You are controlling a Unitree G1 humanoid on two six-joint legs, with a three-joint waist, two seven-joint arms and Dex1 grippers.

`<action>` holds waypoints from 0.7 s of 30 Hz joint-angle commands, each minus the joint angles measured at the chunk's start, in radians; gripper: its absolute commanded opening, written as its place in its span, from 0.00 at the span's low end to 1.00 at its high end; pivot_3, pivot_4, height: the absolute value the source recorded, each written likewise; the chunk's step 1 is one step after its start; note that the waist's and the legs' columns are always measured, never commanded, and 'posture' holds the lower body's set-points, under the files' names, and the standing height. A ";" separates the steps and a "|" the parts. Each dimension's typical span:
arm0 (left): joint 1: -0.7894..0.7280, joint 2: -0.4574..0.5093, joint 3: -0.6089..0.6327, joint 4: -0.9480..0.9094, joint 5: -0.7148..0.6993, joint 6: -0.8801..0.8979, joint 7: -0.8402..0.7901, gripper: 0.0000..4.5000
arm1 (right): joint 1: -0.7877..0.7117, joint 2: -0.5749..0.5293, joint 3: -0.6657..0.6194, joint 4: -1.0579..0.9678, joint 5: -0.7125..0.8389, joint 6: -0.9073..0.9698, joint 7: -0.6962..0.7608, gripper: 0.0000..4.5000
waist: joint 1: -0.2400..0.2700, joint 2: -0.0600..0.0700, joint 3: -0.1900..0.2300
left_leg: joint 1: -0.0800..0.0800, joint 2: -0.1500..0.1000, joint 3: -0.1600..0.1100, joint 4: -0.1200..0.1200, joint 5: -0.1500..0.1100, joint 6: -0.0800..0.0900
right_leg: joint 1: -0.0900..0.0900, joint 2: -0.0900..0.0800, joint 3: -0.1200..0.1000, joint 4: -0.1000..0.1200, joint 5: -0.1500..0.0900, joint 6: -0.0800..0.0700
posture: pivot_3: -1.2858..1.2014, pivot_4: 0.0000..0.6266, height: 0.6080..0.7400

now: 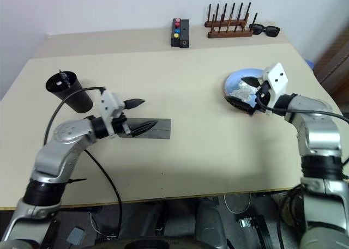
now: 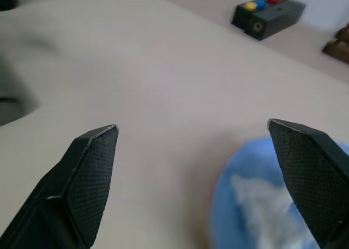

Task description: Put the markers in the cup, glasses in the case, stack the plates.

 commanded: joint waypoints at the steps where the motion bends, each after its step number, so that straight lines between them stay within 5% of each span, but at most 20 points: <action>1: 0.064 0.040 0.095 -0.100 -0.075 0.006 -0.022 1.00 | 0.089 -0.053 -0.084 -0.175 0.074 0.085 -0.002 1.00 | 0.001 0.000 0.000 | 0.000 0.000 0.000 0.000 0.000 0.000 | 0.000 0.000 0.000 0.000 0.000 0.000 | 0.52 0.24 1.00; 10: 0.350 0.085 0.255 -0.207 -0.140 -0.038 -0.042 1.00 | 0.394 -0.101 -0.243 -0.321 0.110 0.141 0.000 1.00 | 0.023 0.000 0.000 | 0.002 0.001 0.001 0.000 -0.001 0.002 | 0.002 0.000 0.000 -0.001 0.000 0.000 | 0.52 0.24 1.00; 21: 0.528 0.126 0.326 -0.245 -0.183 -0.065 -0.084 1.00 | 0.520 -0.100 -0.332 -0.259 0.107 0.099 -0.002 1.00 | 0.025 0.000 0.000 | 0.003 0.001 0.002 0.000 -0.005 0.009 | 0.004 -0.001 0.000 -0.002 0.000 0.000 | 0.52 0.24 1.00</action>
